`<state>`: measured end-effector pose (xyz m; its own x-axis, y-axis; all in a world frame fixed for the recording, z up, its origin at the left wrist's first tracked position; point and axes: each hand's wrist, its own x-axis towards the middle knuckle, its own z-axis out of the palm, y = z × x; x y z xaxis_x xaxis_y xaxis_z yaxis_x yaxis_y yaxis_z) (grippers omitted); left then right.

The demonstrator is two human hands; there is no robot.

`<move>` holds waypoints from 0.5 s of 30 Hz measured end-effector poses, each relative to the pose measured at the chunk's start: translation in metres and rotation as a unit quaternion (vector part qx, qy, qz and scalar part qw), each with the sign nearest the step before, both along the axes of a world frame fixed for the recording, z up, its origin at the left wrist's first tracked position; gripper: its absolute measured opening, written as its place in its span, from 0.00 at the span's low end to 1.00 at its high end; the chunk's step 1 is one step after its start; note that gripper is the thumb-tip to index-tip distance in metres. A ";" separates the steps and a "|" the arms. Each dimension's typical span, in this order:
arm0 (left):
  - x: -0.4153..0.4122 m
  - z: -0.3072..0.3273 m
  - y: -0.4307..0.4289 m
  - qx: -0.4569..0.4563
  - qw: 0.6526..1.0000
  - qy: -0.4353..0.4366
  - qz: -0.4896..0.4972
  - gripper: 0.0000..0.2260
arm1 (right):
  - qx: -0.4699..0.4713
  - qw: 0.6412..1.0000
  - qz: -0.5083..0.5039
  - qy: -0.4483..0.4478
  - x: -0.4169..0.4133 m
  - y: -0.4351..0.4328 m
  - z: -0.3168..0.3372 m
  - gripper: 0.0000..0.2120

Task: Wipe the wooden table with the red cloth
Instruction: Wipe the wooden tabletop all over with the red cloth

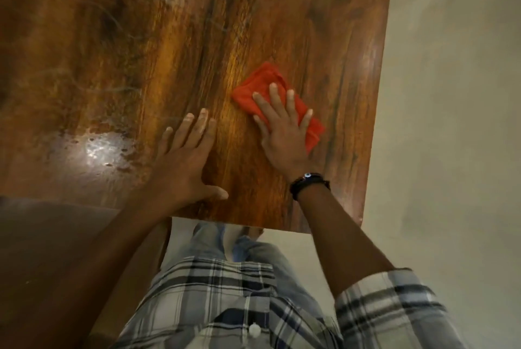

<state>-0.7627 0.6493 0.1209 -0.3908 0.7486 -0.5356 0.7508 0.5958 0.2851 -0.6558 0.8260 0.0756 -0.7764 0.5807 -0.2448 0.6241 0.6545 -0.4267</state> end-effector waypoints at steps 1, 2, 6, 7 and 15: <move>0.003 0.000 -0.004 -0.008 1.000 0.008 0.013 0.63 | 0.016 0.999 0.045 0.002 -0.001 -0.019 -0.002 0.22; 0.007 0.000 -0.008 -0.018 0.999 0.011 0.024 0.65 | 0.036 0.995 0.089 0.003 0.004 -0.037 -0.006 0.23; 0.029 -0.001 -0.021 -0.040 0.998 -0.013 0.051 0.70 | 0.100 0.978 0.185 -0.013 0.069 -0.076 -0.014 0.29; 0.035 -0.001 -0.022 -0.042 0.998 -0.020 0.050 0.71 | 0.105 0.977 0.186 -0.021 0.093 -0.074 -0.012 0.30; 0.079 -0.003 -0.028 -0.028 0.998 -0.029 0.050 0.69 | 0.040 0.998 0.017 -0.047 0.207 0.016 0.006 0.24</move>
<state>-0.6838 0.6210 0.1182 -0.4292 0.6762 -0.5988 0.6698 0.6831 0.2912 -0.4491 0.8416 0.0813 -0.7715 0.5750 -0.2722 0.6361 0.7055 -0.3125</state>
